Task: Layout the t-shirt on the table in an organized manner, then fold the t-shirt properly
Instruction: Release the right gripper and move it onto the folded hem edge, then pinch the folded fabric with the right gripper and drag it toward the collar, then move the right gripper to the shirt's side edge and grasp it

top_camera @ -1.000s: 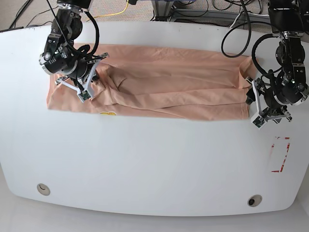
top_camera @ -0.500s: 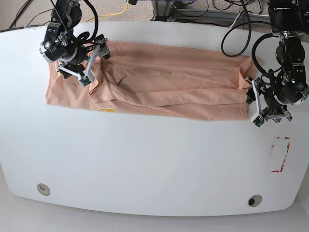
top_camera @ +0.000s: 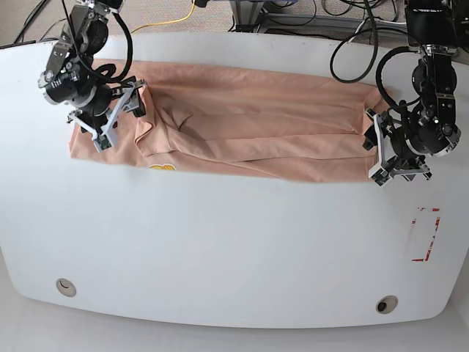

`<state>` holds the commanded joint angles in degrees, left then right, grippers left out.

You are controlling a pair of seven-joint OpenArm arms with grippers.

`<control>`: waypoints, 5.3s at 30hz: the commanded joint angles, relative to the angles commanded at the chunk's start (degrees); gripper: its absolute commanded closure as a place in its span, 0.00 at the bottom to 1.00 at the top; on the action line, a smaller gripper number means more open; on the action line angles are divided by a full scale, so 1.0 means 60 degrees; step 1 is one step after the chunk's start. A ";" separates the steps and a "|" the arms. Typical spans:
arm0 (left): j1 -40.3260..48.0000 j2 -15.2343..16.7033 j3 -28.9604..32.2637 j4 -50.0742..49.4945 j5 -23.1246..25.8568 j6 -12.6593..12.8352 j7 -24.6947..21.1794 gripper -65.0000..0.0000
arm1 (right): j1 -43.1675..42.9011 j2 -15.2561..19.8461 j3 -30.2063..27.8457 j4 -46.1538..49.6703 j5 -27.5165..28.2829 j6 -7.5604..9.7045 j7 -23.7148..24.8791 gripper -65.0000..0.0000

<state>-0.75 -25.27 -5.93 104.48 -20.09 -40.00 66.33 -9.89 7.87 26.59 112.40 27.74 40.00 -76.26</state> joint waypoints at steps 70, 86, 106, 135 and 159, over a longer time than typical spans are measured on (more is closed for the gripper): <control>0.0000 0.0147 -0.0029 -0.0015 0.0000 0.0000 -0.0015 0.47 | -0.0850 0.1714 -0.2095 -0.0205 0.3956 0.0000 0.0015 0.22; -0.0044 0.0190 0.0176 -0.0015 0.0000 0.0000 -0.0015 0.47 | 0.0762 0.0484 0.0132 -0.1333 0.2198 0.0000 0.0425 0.30; -0.0029 0.0190 0.0308 -0.0015 0.0000 0.0000 -0.0015 0.47 | 0.1245 -0.1040 0.0147 -0.1392 -0.3077 0.0000 0.3136 0.30; -0.0059 0.0190 0.0308 -0.0015 0.0000 0.0000 -0.0029 0.47 | 0.1656 -0.0982 0.0806 -0.3136 -0.3341 0.0000 0.4029 0.83; -0.0073 0.0190 0.0322 -0.0015 0.0000 0.0000 -0.0029 0.47 | 0.0278 -0.0982 0.2095 -0.0469 -0.3297 0.0000 0.2857 1.00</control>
<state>-1.19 -24.13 -4.00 104.40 -20.09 -40.00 66.15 -8.22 1.98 39.16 109.58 7.96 40.00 -59.12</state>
